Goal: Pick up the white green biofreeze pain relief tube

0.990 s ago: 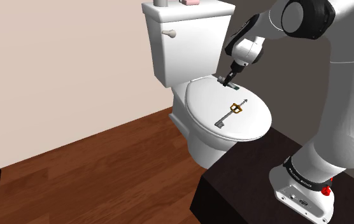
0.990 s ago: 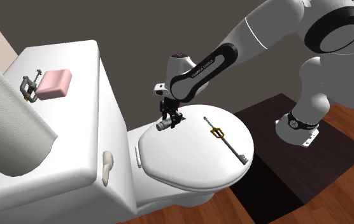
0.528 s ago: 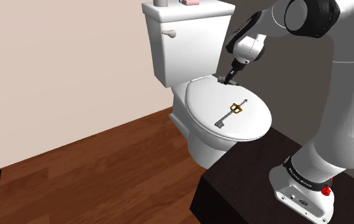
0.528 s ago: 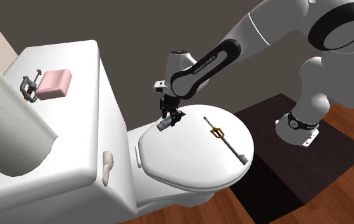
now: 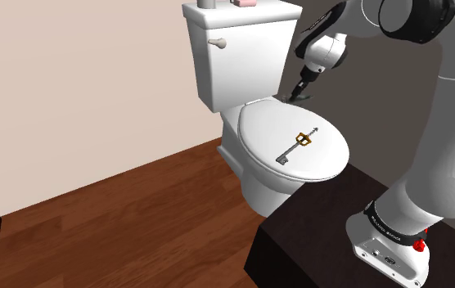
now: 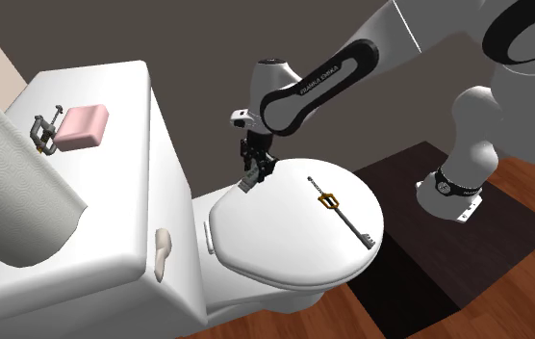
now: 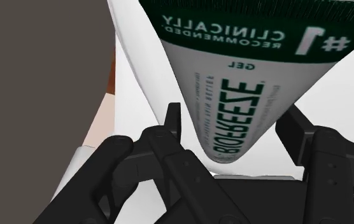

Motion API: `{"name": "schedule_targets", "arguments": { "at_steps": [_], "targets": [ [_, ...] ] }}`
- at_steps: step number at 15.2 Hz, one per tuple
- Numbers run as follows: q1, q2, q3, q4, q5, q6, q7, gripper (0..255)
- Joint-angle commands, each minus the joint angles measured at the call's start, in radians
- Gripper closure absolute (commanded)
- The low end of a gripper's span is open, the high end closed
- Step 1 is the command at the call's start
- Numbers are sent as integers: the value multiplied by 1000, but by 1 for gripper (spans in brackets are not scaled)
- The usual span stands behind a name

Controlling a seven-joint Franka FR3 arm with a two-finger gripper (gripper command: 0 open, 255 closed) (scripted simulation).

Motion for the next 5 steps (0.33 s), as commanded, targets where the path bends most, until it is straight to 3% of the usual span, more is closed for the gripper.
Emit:
{"name": "schedule_targets", "arguments": {
  "at_steps": [1,5],
  "targets": [
    [8,-20,-11,0,-19,-17,16,255],
    [16,-39,-22,3,-39,-35,32,255]
  ]
}}
